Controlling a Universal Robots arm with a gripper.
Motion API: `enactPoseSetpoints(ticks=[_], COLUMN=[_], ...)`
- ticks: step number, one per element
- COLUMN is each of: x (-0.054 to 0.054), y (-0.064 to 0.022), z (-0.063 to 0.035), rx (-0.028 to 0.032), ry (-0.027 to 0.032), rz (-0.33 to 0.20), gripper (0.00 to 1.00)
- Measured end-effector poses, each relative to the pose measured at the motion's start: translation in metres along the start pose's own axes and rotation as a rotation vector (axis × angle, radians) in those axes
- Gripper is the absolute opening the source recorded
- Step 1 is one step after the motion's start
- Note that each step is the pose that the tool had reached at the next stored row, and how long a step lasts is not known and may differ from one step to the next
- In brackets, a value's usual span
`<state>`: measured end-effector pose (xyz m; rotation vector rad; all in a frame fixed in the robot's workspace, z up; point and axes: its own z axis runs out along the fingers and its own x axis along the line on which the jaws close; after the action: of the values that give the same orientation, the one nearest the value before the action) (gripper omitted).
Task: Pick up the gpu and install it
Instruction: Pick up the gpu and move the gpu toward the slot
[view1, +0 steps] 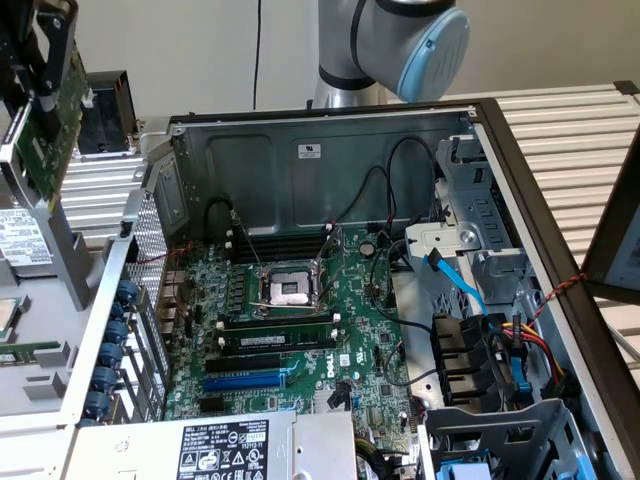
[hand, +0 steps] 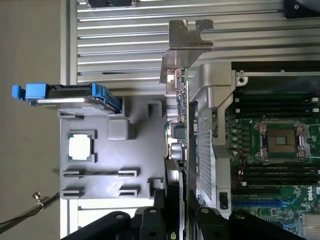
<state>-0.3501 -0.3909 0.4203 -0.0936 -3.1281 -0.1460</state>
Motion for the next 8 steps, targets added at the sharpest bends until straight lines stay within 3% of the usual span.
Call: enactPoseSetpoints(ticks=[4, 8], x=[-0.012, -0.023], y=[-0.0018, -0.0039], z=[-0.0139, -0.0261], rx=[0.0007, 0.0018], ry=[0.0132, 0.0303], rz=[0.001, 0.003], gripper=[0.27, 0.27])
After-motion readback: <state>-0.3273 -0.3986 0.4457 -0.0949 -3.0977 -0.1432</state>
